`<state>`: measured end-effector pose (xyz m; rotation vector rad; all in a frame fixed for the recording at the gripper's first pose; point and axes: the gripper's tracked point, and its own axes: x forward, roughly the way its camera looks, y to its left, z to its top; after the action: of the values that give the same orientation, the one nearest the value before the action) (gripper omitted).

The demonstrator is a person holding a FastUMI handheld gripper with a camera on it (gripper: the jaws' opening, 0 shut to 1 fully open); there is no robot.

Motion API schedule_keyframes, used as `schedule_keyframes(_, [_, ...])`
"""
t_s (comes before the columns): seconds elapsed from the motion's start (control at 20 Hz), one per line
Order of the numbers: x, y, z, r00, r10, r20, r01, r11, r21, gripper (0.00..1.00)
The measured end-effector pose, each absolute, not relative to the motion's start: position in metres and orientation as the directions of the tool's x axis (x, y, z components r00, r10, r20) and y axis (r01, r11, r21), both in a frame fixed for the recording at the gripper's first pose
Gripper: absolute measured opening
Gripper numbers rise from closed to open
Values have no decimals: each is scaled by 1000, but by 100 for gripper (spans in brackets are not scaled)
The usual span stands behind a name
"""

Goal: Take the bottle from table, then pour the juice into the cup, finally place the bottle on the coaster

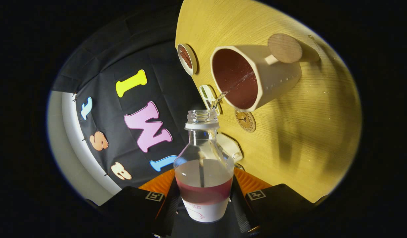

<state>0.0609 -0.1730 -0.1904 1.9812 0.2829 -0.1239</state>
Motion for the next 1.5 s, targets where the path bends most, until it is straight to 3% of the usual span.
schedule_keyframes(1.5, [64,-191,-170,980,66,-188,188,-618,763,75])
